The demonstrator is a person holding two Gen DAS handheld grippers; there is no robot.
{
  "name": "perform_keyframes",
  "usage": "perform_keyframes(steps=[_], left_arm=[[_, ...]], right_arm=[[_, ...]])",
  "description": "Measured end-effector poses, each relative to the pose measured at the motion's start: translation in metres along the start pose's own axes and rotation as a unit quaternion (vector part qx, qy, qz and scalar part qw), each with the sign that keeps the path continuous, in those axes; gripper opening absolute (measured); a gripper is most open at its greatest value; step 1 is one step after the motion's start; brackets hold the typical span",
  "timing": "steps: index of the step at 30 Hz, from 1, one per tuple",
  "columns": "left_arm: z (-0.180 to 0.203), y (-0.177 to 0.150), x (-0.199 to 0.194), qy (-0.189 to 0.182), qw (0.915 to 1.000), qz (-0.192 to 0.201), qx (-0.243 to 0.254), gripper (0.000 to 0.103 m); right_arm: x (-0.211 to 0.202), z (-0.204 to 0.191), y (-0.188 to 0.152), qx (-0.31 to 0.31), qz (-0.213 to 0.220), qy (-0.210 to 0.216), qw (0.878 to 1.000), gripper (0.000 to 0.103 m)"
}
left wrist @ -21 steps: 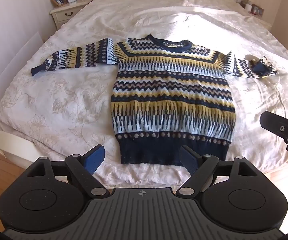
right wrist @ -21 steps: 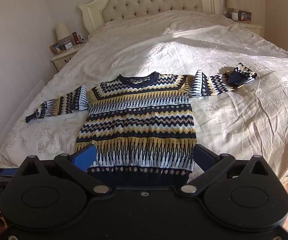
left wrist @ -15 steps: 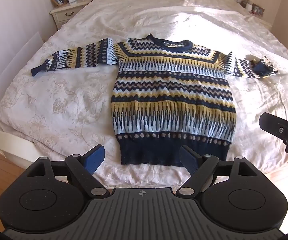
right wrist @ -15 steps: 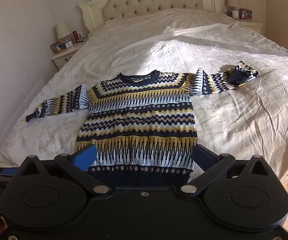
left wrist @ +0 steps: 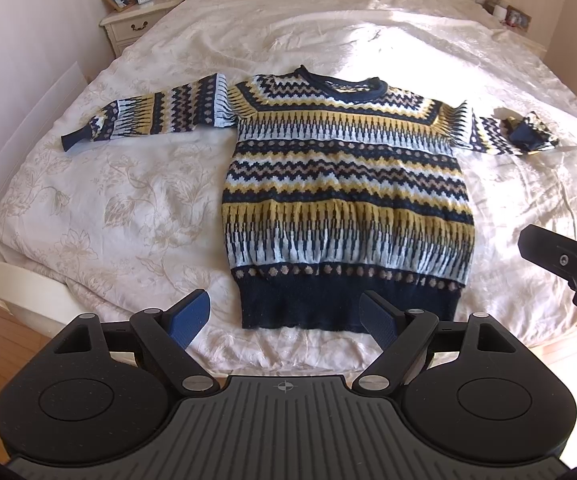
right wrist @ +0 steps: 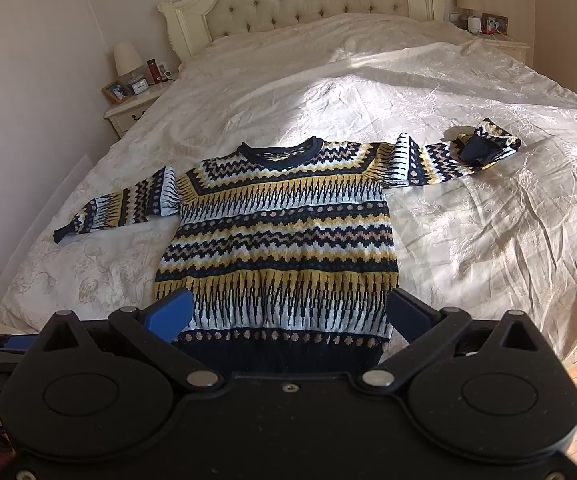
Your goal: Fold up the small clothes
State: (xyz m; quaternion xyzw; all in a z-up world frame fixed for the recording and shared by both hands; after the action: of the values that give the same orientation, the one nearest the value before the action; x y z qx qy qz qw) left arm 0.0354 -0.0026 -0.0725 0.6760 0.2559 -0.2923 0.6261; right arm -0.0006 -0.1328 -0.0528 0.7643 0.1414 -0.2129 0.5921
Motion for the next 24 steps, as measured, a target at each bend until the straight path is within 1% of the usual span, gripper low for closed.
perform_keyframes(steps=[8,24], left_arm=[[0.000,0.000,0.000,0.000,1.0000,-0.001,0.001,0.082],[-0.005,-0.010,0.015,0.003,1.0000,-0.007,-0.001,0.082]], right_arm=[[0.002,-0.005,-0.005,0.003,-0.004,0.004,1.000,0.102],[0.011,0.003,-0.003,0.017,-0.018,0.012,1.000,0.102]])
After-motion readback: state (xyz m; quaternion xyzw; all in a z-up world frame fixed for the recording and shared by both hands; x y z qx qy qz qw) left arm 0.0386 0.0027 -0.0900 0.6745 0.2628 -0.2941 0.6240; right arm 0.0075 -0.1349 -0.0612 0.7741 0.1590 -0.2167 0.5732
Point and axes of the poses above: each gripper's, at about its wrist camera, not at the fingertips, and x roughly the way its jaws point, z to its right, y to its top, the point moved 7 cm from there along x, roughly the way its jaws point, and after that the axes turned 14 degrees about z, right-handed, at the moved point
